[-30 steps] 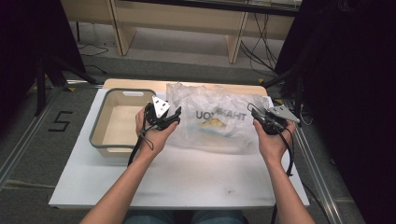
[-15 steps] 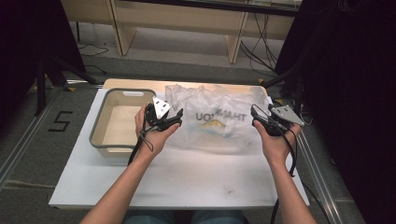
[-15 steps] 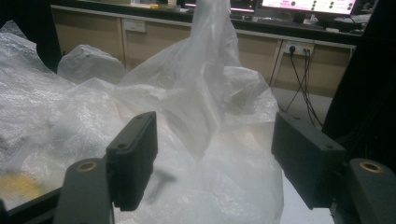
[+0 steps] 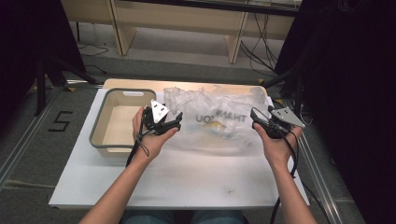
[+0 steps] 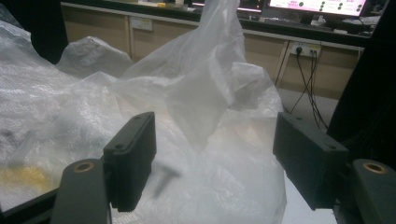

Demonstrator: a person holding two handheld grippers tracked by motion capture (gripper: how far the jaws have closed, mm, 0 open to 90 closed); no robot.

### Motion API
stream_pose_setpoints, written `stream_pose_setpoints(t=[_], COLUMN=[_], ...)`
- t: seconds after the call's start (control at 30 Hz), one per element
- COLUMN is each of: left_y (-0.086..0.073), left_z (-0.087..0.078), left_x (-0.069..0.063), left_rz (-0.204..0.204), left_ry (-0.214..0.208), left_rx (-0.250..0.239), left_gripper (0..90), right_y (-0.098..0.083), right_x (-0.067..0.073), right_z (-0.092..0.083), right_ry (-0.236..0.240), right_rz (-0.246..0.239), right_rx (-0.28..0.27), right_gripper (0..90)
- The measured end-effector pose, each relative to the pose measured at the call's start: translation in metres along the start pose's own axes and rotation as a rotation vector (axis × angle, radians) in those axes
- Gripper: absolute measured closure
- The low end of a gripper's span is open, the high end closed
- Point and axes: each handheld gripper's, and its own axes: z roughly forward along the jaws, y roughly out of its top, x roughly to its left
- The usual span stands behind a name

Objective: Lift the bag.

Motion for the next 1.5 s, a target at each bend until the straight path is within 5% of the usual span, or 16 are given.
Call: stream_pose_setpoints(t=[0.13,0.47,0.73,1.07,1.5], left_y=[0.0,0.005,0.005,0.004,-0.003], left_z=[0.0,0.017,0.031,0.017,-0.006], left_x=[-0.003,-0.001,0.004,0.003,0.003], left_rz=[-0.007,-0.038,-0.065,-0.045,-0.011], left_ry=[-0.011,0.039,0.072,0.029,-0.012], left_rx=[-0.003,-0.006,0.016,0.023,0.039], left_gripper=[31.0,35.5,35.0,31.3,27.5], right_y=[0.001,0.002,0.003,-0.006,-0.029], right_x=[0.002,0.005,-0.001,-0.014,-0.015], right_z=[-0.001,0.004,-0.009,-0.032,-0.055], right_ry=[0.016,0.018,0.02,0.075,0.162], right_rz=[0.005,0.006,-0.007,0.017,0.016], right_rx=[-0.016,-0.007,-0.01,0.003,0.083], right_gripper=[31.1,31.4,30.4,29.3,29.4])
